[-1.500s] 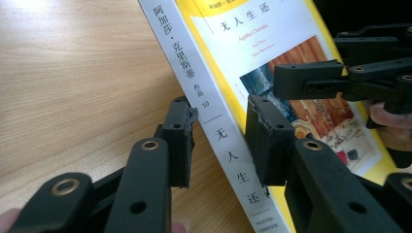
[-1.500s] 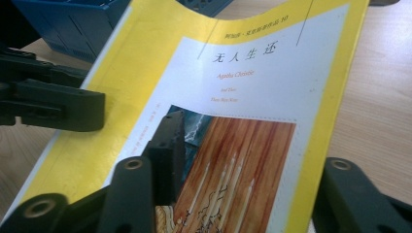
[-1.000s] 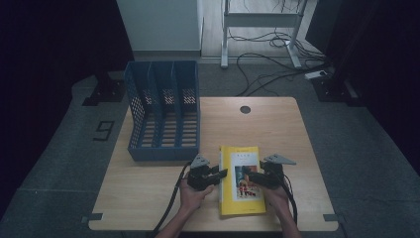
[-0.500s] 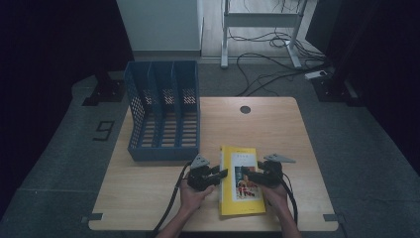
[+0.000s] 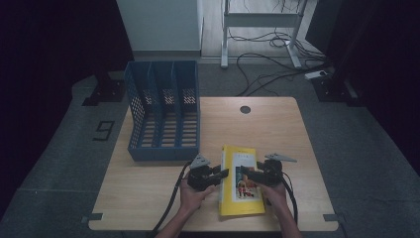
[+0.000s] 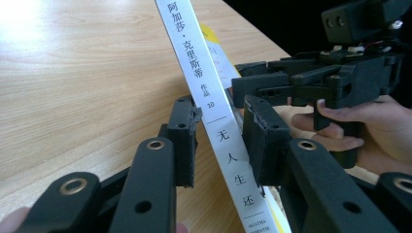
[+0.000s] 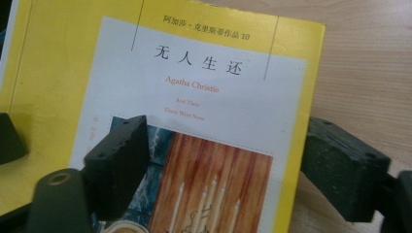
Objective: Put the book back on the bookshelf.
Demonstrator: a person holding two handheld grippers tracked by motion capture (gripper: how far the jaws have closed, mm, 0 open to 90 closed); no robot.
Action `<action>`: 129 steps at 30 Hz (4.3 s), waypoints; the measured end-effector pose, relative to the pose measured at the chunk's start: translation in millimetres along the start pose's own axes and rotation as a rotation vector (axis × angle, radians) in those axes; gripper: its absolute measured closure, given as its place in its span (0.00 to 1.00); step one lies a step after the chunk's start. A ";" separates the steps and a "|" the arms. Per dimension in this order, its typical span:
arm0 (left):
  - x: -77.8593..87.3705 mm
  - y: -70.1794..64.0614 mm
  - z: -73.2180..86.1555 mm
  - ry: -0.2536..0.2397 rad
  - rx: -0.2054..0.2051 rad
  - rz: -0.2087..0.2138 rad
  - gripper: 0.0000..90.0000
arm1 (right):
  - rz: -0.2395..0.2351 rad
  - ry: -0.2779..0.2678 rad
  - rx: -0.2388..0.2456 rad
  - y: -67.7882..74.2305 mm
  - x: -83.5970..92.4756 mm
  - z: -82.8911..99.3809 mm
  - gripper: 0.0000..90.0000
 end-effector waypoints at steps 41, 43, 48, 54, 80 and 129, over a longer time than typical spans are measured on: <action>-4.1 8.7 -1.8 0.065 0.083 0.049 0.76 | -0.009 -0.028 0.080 11.9 3.4 -4.1 0.30; -3.8 8.1 -2.1 0.062 0.093 0.050 0.77 | -0.015 -0.034 0.064 12.0 3.6 -4.8 0.28; 0.4 4.4 -4.2 0.031 0.105 0.073 0.79 | 0.025 -0.043 0.060 4.9 8.5 -7.7 0.17; 6.9 -0.8 -8.1 -0.001 0.085 0.081 0.80 | -0.008 -0.044 -0.001 1.9 10.4 -7.9 0.14; 13.4 3.8 -7.4 0.012 0.077 0.067 0.77 | -0.091 -0.050 0.113 33.6 11.1 -12.6 0.30; 47.5 -25.6 -38.5 -0.167 -0.077 0.146 0.82 | -0.094 -0.130 0.174 66.9 33.8 -35.3 0.22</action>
Point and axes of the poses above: each handheld gripper's, and its own axes: x roughly backward along the jaws, z roughly out of its underside, y roughly to its left, the point moved 10 cm from there along -x, roughly forward along the jaws, and after that the axes turned 10 degrees about -z, right-handed, at the moved point
